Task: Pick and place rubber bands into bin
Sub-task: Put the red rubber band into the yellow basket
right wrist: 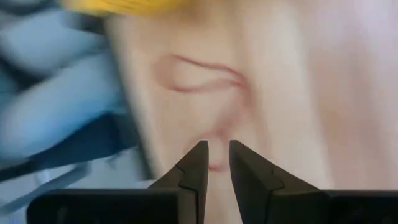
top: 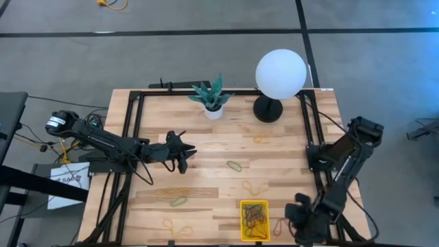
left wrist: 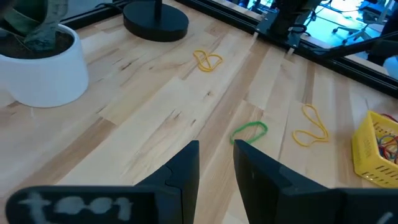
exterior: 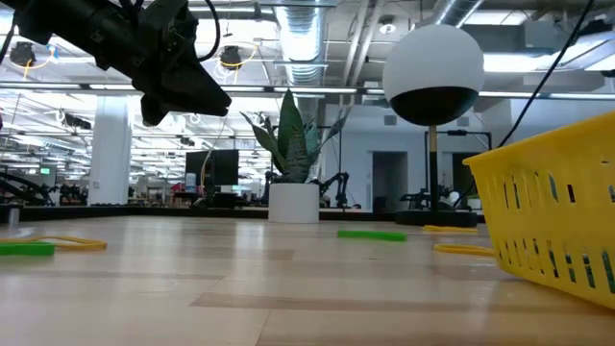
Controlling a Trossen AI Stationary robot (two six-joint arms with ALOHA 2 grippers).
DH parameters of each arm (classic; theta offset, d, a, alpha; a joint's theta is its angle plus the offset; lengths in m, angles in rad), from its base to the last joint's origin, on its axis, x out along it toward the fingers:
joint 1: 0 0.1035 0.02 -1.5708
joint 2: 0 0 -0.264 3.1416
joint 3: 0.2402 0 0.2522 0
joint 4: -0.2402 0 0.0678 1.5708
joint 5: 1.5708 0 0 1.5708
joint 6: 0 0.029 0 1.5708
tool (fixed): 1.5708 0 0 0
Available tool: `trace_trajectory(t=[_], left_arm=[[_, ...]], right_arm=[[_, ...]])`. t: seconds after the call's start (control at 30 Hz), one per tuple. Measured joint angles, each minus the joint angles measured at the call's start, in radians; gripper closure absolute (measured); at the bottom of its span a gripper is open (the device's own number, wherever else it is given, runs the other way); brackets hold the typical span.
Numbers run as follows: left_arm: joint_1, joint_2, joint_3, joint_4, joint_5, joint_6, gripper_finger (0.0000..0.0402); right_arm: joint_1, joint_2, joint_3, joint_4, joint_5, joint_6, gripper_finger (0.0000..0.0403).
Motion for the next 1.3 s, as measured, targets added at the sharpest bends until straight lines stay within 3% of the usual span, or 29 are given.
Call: trace_trajectory(t=[0.13,0.3,0.57,0.8,1.3], left_arm=[[0.000,0.000,0.000,0.002,-0.009,-0.001,0.0313],[0.000,0.000,0.000,0.004,-0.009,-0.001,0.0313],[0.000,0.000,0.000,0.002,-0.009,0.000,0.0313],[0.000,0.000,0.000,0.001,-0.008,0.002,0.0313],[0.000,0.000,0.000,0.001,-0.007,0.000,0.0313]], right_arm=[[-0.002,0.067,-0.001,-0.088,-0.062,0.099,0.0345],[-0.051,0.113,-0.001,-0.032,-0.144,0.047,0.0345],[-0.127,0.111,-0.001,0.017,-0.147,0.030,0.0345],[-0.140,0.188,0.000,0.056,-0.241,0.040,0.0345],[-0.143,0.192,-0.001,0.127,-0.222,0.000,0.0345]])
